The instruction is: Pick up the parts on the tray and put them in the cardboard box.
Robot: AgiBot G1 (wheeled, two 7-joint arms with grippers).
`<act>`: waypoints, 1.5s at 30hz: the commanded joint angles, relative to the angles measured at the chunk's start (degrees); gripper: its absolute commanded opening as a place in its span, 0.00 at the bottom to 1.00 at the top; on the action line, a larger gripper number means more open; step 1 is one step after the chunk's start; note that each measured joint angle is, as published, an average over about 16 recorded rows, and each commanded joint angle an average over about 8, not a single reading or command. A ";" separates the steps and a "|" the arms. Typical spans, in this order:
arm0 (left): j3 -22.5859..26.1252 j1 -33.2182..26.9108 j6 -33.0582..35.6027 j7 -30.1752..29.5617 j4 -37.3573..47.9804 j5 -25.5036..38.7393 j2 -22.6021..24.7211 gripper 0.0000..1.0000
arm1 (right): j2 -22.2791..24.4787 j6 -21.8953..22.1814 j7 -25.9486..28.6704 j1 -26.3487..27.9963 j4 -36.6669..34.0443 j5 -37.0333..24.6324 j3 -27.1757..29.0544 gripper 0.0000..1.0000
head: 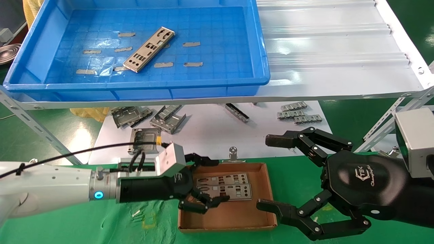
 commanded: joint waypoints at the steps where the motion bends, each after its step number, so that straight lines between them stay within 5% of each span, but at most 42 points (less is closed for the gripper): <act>1: -0.50 0.54 0.90 -1.77 1.24 -1.75 -0.49 1.00 | 0.00 0.01 0.00 -0.01 -0.01 0.01 0.00 1.00; 12: -1.52 1.01 1.10 -1.95 -1.27 -1.66 -1.61 1.00 | 0.00 0.01 0.00 -0.01 -0.01 0.01 0.00 1.00; 45: -15.64 9.74 7.87 -15.38 -22.48 -10.83 -16.97 1.00 | 0.00 0.01 0.00 -0.01 -0.01 0.01 0.00 1.00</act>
